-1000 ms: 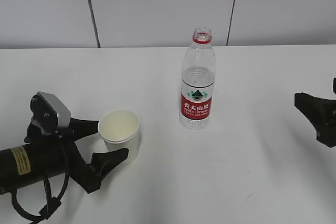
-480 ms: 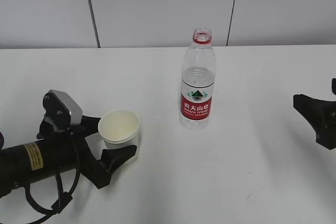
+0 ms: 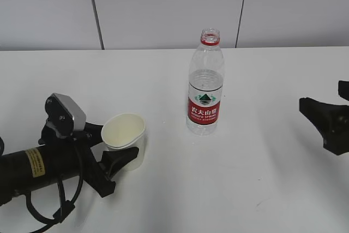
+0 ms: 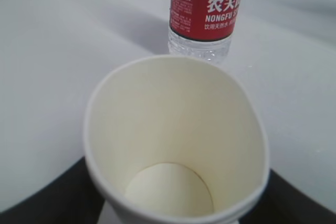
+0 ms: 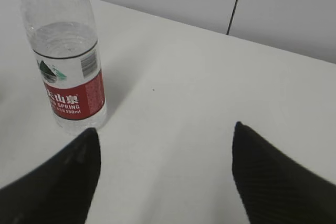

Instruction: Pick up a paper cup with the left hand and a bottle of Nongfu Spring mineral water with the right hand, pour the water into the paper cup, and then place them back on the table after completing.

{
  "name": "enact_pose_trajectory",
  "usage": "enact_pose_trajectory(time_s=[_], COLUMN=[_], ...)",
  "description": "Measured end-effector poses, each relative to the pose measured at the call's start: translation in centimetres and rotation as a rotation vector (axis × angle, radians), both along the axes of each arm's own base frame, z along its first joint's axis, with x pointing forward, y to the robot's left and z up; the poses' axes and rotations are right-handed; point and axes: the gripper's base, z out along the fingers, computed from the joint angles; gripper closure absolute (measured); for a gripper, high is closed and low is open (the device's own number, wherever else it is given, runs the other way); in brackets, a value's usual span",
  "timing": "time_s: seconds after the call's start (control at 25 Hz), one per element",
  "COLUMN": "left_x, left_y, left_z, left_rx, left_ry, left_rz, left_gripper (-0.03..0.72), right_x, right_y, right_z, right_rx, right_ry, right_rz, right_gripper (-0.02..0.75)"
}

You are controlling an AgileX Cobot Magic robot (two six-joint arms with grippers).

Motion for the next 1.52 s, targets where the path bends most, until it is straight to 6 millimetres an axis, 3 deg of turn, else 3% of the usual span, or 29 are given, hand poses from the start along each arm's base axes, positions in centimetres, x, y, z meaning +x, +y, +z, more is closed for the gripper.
enact_pose_trajectory(time_s=[0.32, 0.6, 0.8, 1.16, 1.52], left_x=[0.0, 0.0, 0.0, 0.0, 0.2], left_y=[0.0, 0.0, 0.0, 0.0, 0.1], left_z=[0.0, 0.0, 0.0, 0.0, 0.0], left_rx=[0.0, 0.0, 0.0, -0.001, -0.003], left_ry=[-0.001, -0.001, -0.001, -0.001, -0.001], left_rz=[-0.002, -0.003, -0.002, 0.006, 0.022], left_gripper=[0.258, 0.258, 0.258, 0.259, 0.259], right_x=[1.5, 4.9, 7.3, 11.8, 14.5], right_y=[1.7, 2.7, 3.8, 6.3, 6.6], right_z=[-1.4, -3.4, -4.8, -6.4, -8.6], right_rx=[0.023, 0.101, 0.121, 0.126, 0.128], right_ry=[-0.059, -0.057, -0.063, -0.066, -0.03], right_rz=[0.185, 0.263, 0.361, 0.438, 0.419], right_gripper=[0.158, 0.157, 0.097, 0.072, 0.072])
